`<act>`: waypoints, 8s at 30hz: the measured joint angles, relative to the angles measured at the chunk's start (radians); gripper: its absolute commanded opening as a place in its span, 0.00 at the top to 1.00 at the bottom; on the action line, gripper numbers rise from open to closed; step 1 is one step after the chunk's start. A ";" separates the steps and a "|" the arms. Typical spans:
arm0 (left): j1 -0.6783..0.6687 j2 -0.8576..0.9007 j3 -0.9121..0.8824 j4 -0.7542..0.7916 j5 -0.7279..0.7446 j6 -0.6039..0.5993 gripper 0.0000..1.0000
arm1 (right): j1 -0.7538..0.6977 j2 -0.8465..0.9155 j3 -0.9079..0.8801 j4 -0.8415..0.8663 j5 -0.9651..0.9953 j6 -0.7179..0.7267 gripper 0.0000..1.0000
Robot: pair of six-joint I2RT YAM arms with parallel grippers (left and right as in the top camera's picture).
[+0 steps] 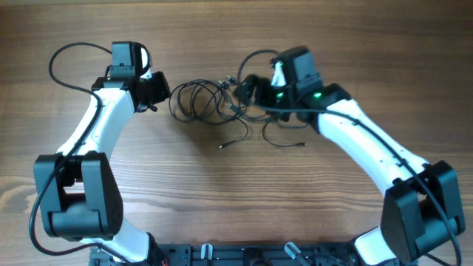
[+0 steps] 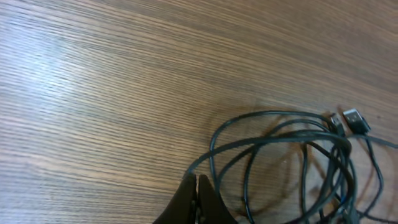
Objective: Untangle cables
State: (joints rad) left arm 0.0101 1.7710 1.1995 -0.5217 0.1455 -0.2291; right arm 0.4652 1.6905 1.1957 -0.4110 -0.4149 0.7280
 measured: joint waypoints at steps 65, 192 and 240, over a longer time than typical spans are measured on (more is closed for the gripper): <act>0.069 0.082 0.000 0.081 0.262 -0.033 0.96 | 0.240 0.457 0.239 0.433 0.145 0.162 0.63; -0.076 0.129 0.000 0.105 0.173 0.112 0.86 | -0.130 0.169 0.253 0.030 -0.700 -0.117 0.96; -0.076 0.129 0.000 0.111 0.168 0.112 0.00 | -0.544 -0.349 0.271 -0.239 -0.536 -0.187 0.96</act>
State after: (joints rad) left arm -0.0658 1.9003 1.1995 -0.4103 0.3138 -0.1169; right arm -0.0792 1.3418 1.4666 -0.6502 -0.9512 0.5411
